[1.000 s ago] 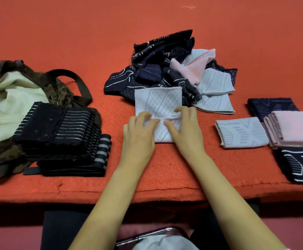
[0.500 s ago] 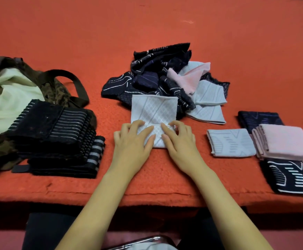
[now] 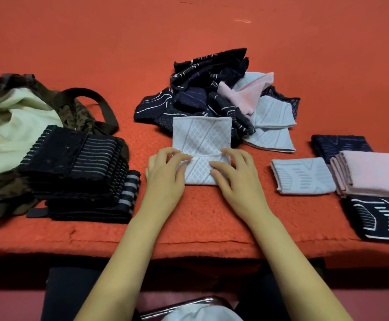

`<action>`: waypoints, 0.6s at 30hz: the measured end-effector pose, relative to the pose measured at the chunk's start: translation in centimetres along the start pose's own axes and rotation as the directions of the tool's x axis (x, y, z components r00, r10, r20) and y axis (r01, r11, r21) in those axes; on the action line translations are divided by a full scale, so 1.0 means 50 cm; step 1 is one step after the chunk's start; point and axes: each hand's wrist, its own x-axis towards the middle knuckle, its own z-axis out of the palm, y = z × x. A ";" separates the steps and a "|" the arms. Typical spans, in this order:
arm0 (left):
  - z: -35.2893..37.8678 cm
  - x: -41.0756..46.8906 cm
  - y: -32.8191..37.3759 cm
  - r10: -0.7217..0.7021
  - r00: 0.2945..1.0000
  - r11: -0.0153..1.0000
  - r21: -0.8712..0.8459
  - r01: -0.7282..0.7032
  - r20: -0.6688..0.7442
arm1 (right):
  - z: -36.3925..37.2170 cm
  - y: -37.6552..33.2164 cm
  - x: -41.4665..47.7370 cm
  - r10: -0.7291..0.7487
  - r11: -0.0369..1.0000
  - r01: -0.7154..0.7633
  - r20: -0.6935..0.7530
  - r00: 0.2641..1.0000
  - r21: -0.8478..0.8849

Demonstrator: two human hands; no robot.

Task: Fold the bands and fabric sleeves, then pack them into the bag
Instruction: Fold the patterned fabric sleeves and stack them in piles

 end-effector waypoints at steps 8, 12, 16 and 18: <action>-0.003 -0.013 -0.003 0.030 0.999 0.982 0.183 -0.037 0.040 | 0.002 -0.003 -0.005 0.006 0.993 -0.016 0.084 0.996 0.115; -0.008 -0.016 -0.003 0.107 0.986 0.976 0.174 -0.129 0.131 | 0.002 0.001 -0.007 0.010 0.989 -0.028 0.125 0.992 0.143; -0.011 -0.017 -0.004 0.119 0.981 0.982 0.128 -0.140 0.156 | 0.000 -0.003 -0.012 -0.029 0.985 0.009 0.111 0.993 0.172; -0.010 -0.014 -0.002 0.098 0.989 0.992 0.065 -0.106 0.113 | -0.003 -0.003 -0.011 -0.028 0.983 0.008 0.107 0.994 0.183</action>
